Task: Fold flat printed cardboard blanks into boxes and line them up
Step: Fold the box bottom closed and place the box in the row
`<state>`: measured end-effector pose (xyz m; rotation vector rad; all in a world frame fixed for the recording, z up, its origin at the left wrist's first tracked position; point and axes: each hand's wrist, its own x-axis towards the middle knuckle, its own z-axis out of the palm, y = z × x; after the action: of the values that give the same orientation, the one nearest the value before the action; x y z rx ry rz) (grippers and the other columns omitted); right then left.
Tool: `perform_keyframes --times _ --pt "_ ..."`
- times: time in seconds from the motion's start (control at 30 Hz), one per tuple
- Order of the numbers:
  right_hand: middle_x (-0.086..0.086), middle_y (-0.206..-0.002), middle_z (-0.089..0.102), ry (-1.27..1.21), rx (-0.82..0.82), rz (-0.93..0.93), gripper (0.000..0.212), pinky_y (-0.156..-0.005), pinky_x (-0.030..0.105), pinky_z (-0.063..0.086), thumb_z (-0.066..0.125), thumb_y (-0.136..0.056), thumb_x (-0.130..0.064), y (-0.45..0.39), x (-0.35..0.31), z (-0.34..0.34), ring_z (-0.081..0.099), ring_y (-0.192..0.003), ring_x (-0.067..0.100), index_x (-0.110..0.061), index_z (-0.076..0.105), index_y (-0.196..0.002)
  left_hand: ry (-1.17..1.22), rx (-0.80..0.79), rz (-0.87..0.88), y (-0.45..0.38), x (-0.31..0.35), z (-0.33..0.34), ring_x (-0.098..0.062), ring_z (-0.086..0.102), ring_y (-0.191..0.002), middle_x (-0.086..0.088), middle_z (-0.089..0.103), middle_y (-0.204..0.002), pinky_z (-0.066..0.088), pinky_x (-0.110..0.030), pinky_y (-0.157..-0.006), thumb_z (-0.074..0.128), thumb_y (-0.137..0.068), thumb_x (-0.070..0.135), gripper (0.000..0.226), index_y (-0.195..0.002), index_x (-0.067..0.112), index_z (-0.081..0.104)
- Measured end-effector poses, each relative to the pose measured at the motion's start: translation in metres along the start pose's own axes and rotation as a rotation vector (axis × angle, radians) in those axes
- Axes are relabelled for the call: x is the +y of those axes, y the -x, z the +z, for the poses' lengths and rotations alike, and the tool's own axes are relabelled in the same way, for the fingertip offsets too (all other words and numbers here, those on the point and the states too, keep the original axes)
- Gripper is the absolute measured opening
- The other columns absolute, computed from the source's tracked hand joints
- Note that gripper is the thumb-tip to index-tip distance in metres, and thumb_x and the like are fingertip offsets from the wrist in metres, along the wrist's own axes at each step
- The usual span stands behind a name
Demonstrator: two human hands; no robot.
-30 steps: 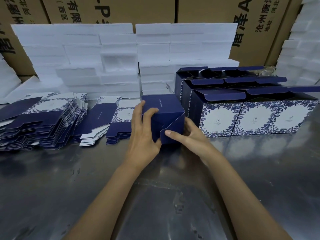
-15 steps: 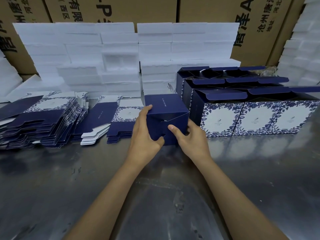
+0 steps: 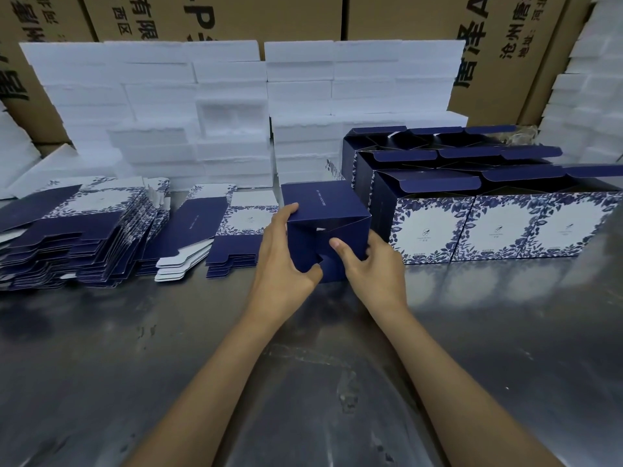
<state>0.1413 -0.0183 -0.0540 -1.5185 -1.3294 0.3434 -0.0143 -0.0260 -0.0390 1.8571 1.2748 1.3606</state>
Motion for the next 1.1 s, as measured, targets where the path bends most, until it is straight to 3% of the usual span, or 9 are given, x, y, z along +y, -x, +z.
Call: perform_keyframes --times 0.5,0.83,0.9,0.97,1.03,1.1 --pt "0.002 -0.096 0.077 0.012 0.030 -0.023 0.041 -0.079 0.043 0.056 0.068 -0.094 -0.050 0.000 -0.001 0.000 0.070 -0.092 0.026 -0.017 0.070 -0.118 -0.029 0.011 0.003 0.002 0.002 0.001 -0.019 0.049 -0.128 0.008 0.045 -0.143 0.049 -0.045 -0.103 0.075 -0.076 0.009 0.089 -0.144 0.043 0.028" --pt "0.001 -0.093 0.076 0.024 0.039 -0.022 0.041 -0.079 0.040 0.055 0.068 -0.092 -0.052 -0.001 0.000 0.000 0.070 -0.091 0.025 -0.018 0.070 -0.114 -0.012 -0.009 0.034 0.001 -0.002 0.003 -0.018 0.042 -0.138 0.009 0.039 -0.151 0.042 -0.044 -0.112 0.073 -0.080 0.008 0.089 -0.149 0.038 0.026" --pt "-0.006 -0.094 0.076 -0.039 -0.017 -0.007 0.038 -0.083 0.038 0.056 0.072 -0.089 -0.051 -0.001 0.000 -0.002 0.071 -0.092 0.018 -0.021 0.071 -0.112 0.054 0.006 0.020 0.001 0.002 0.002 -0.009 0.043 -0.137 0.014 0.042 -0.149 0.040 -0.035 -0.113 0.071 -0.083 0.016 0.083 -0.149 0.042 0.027" --pt "-0.014 -0.096 0.076 -0.153 -0.101 0.065 0.041 -0.088 0.034 0.057 0.074 -0.083 -0.058 -0.001 -0.003 -0.004 0.070 -0.094 0.007 -0.028 0.071 -0.109 0.265 0.057 -0.091 -0.002 0.008 0.001 -0.002 0.048 -0.131 0.022 0.050 -0.139 0.042 -0.029 -0.110 0.061 -0.086 0.032 0.064 -0.139 0.055 0.034" --pt "-0.022 -0.099 0.075 -0.301 -0.159 0.151 0.048 -0.090 0.029 0.055 0.069 -0.077 -0.070 0.000 -0.007 -0.008 0.068 -0.097 -0.003 -0.034 0.071 -0.107 0.415 0.134 -0.279 -0.010 0.007 -0.002 -0.010 0.050 -0.132 0.017 0.053 -0.139 0.038 -0.040 -0.114 0.046 -0.088 0.051 0.048 -0.135 0.057 0.040" --pt "-0.026 -0.098 0.072 -0.377 -0.156 0.164 0.047 -0.085 0.025 0.049 0.061 -0.079 -0.077 -0.002 -0.010 -0.010 0.066 -0.096 -0.004 -0.036 0.069 -0.101 0.381 0.152 -0.350 -0.014 -0.002 -0.004 -0.014 0.048 -0.134 0.014 0.053 -0.141 0.035 -0.041 -0.115 0.036 -0.093 0.062 0.050 -0.141 0.048 0.040"
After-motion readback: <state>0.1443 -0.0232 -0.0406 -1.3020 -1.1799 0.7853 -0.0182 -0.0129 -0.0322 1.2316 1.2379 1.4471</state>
